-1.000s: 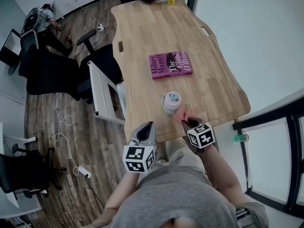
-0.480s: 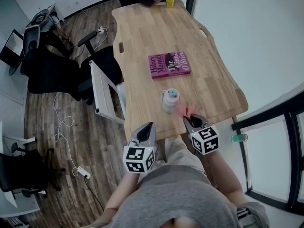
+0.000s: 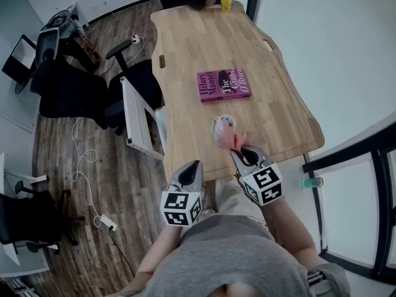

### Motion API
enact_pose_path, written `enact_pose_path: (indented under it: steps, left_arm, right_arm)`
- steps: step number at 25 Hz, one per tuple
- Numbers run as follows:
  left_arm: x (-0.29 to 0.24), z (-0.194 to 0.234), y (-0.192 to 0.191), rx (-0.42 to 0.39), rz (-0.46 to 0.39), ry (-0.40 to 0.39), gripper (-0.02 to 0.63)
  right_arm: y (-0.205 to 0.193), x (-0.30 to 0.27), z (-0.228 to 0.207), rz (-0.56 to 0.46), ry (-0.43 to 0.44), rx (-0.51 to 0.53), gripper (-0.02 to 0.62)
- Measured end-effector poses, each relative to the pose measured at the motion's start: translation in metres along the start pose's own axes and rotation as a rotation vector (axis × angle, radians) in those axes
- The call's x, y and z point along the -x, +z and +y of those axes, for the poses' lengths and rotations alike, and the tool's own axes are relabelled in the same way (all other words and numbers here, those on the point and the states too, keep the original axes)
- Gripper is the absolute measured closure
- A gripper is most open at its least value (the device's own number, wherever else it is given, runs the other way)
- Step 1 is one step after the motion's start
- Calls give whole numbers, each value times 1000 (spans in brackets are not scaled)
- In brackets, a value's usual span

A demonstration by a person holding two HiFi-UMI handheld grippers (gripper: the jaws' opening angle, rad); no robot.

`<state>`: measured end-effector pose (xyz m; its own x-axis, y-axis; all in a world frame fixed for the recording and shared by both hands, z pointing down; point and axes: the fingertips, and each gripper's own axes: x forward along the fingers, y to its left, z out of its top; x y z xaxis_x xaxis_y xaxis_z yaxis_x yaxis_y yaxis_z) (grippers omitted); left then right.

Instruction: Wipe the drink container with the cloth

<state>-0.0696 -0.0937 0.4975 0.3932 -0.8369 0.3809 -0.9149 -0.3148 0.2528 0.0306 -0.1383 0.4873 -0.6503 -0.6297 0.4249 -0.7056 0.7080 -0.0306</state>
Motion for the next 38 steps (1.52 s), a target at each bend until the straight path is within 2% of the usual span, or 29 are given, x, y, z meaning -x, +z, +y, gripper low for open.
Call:
enact_pose_path:
  steps: [13, 38]
  left_arm:
    - [1, 8, -1, 13, -5, 35, 603]
    - [-11, 32, -1, 35, 12, 64, 603]
  right_arm:
    - [2, -33, 9, 25, 51, 33, 569]
    - [-47, -84, -3, 170, 65, -72, 568]
